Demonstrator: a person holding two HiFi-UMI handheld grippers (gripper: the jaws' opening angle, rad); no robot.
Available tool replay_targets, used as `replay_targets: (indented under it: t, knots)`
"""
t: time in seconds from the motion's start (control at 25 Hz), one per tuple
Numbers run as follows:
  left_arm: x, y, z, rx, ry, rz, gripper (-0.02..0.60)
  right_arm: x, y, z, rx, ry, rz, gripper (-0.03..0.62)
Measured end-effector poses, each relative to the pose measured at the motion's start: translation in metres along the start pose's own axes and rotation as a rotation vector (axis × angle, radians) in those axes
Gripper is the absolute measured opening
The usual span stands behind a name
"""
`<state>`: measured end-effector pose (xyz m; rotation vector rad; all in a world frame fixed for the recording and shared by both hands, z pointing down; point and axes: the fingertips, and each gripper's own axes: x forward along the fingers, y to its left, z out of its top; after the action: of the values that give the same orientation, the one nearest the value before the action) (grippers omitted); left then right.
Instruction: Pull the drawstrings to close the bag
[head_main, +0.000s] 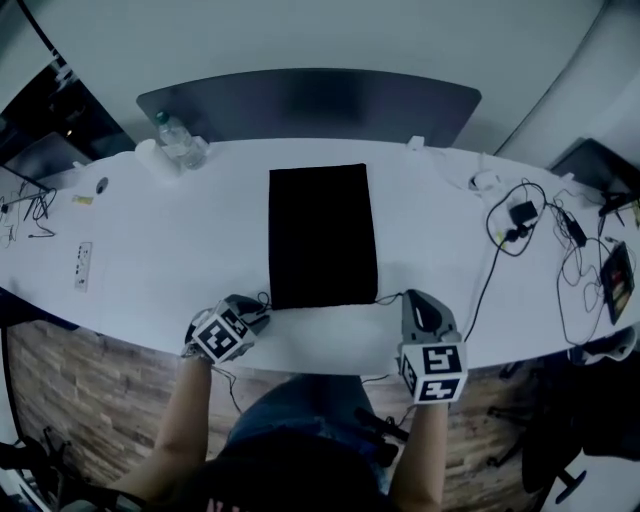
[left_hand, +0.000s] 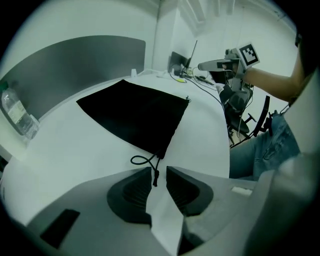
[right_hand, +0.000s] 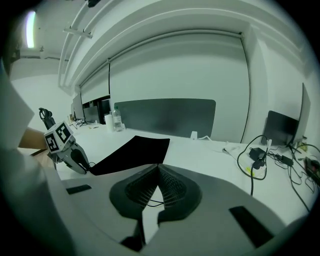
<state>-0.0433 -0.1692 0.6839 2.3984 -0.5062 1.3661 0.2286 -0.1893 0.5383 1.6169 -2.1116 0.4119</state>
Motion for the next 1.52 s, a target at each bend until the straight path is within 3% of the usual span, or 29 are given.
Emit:
replay_targets:
  t: [0.2,0.36,0.48,0.72,0.8,0.92,1.0,1.16,1.4,1.52]
  knots:
    - [0.001,-0.001,0.002,-0.062,-0.005,-0.001,0.018,0.015,-0.021,-0.009,-0.037,0.059,0.07,-0.005]
    - [0.001,-0.001,0.001,-0.077,0.039,0.047,0.017,0.027,-0.025,-0.025,-0.122,0.142,0.227,-0.005]
    - [0.003,0.0,0.003,-0.097,0.05,0.05,0.017,0.034,-0.02,-0.042,-0.247,0.233,0.336,-0.005]
    - [0.003,0.0,0.002,-0.128,0.076,0.073,0.018,0.055,-0.017,-0.085,-0.611,0.452,0.479,-0.003]
    - [0.003,0.001,0.002,-0.136,0.079,0.069,0.02,0.058,-0.013,-0.096,-0.708,0.51,0.545,0.057]
    - [0.003,0.0,0.002,-0.14,0.078,0.06,0.02,0.064,-0.011,-0.113,-0.804,0.587,0.613,0.095]
    - [0.004,0.0,0.003,-0.135,0.078,0.054,0.02,0.071,-0.013,-0.12,-0.847,0.618,0.629,0.085]
    - [0.005,0.001,0.003,-0.134,0.071,0.041,0.02,0.073,-0.012,-0.124,-0.843,0.657,0.654,0.049]
    - [0.003,-0.001,0.002,-0.127,0.051,0.062,0.018,0.07,-0.01,-0.123,-0.813,0.675,0.596,0.008]
    - [-0.005,0.0,0.008,-0.124,0.007,0.086,0.017,0.063,-0.008,-0.111,-0.748,0.649,0.571,0.006]
